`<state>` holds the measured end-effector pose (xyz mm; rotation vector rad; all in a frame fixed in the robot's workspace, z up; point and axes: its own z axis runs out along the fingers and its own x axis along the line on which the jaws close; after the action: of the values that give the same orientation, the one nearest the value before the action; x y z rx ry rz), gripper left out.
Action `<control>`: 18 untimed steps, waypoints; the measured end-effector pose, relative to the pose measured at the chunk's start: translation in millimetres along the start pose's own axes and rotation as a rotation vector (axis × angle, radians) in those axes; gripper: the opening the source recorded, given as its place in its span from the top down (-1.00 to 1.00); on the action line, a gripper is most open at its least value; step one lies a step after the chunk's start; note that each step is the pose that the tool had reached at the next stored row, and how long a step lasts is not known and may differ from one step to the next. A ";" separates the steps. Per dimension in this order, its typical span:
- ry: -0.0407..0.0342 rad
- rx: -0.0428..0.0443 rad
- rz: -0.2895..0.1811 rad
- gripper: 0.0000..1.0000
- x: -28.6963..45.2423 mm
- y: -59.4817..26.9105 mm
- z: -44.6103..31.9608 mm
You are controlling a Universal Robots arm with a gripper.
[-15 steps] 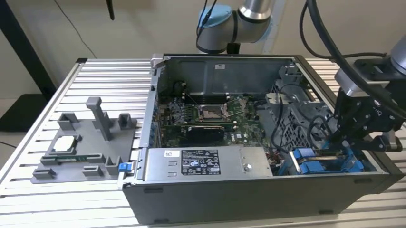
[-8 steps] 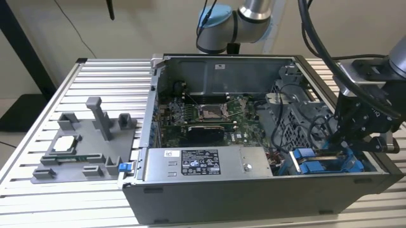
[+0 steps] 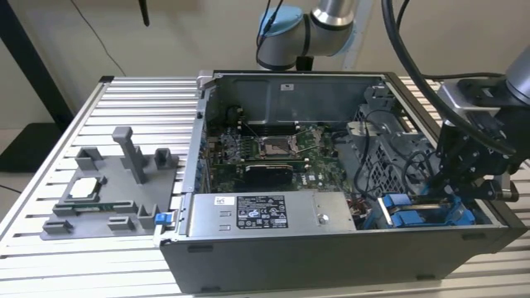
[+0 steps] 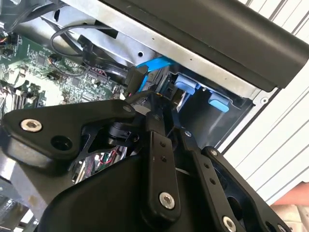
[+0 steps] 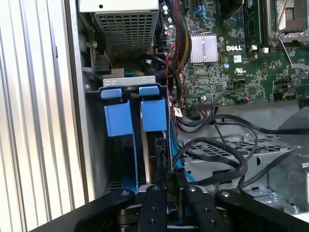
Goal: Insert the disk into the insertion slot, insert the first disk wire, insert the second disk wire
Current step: 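Insert the first disk wire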
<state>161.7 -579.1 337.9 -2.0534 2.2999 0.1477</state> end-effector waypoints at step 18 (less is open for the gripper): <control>0.0011 -0.0037 -0.034 -1.00 1.5 0.0 7.9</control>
<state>161.4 -579.8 329.9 -2.0934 2.2657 0.1494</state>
